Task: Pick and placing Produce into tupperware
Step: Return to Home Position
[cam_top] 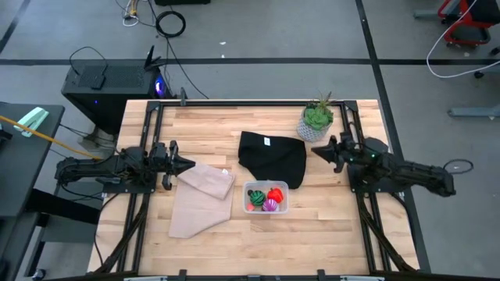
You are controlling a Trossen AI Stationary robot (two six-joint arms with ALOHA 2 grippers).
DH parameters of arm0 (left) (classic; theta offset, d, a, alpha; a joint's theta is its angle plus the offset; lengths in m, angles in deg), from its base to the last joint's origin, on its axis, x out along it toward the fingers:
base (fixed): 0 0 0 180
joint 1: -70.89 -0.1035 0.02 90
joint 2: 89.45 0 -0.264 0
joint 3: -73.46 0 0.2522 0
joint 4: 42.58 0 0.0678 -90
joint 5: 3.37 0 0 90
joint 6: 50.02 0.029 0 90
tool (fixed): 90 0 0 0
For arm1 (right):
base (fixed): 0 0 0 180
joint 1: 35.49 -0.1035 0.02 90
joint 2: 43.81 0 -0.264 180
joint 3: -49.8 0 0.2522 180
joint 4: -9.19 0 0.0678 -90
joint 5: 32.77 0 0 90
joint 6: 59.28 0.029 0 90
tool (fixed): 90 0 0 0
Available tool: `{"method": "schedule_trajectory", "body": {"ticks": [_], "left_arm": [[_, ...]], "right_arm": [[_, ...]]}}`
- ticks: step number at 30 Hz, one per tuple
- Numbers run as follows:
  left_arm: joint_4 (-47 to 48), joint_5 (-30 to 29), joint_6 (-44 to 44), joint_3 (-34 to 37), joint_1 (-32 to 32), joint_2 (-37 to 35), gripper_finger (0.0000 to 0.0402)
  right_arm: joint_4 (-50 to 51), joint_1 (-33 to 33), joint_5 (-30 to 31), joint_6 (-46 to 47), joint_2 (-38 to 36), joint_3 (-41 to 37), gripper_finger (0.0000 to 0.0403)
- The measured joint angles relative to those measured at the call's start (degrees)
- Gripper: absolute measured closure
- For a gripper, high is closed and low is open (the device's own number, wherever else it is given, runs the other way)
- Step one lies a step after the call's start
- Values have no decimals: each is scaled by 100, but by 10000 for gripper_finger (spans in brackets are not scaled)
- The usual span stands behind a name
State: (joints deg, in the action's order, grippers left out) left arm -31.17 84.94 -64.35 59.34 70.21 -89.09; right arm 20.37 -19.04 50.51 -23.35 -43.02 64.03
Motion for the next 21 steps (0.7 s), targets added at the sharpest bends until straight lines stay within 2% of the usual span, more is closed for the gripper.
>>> {"method": "schedule_trajectory", "body": {"ticks": [6,11,21], "left_arm": [[0,-1,2,0,1,0,364],[0,1,1,0,1,0,372],[1,1,2,0,1,0,362]], "right_arm": [[1,-1208,120,172,0,0,403],[1,-2030,635,-15,0,0,403],[137,-2313,761,-1824,1,-2,403]]}}
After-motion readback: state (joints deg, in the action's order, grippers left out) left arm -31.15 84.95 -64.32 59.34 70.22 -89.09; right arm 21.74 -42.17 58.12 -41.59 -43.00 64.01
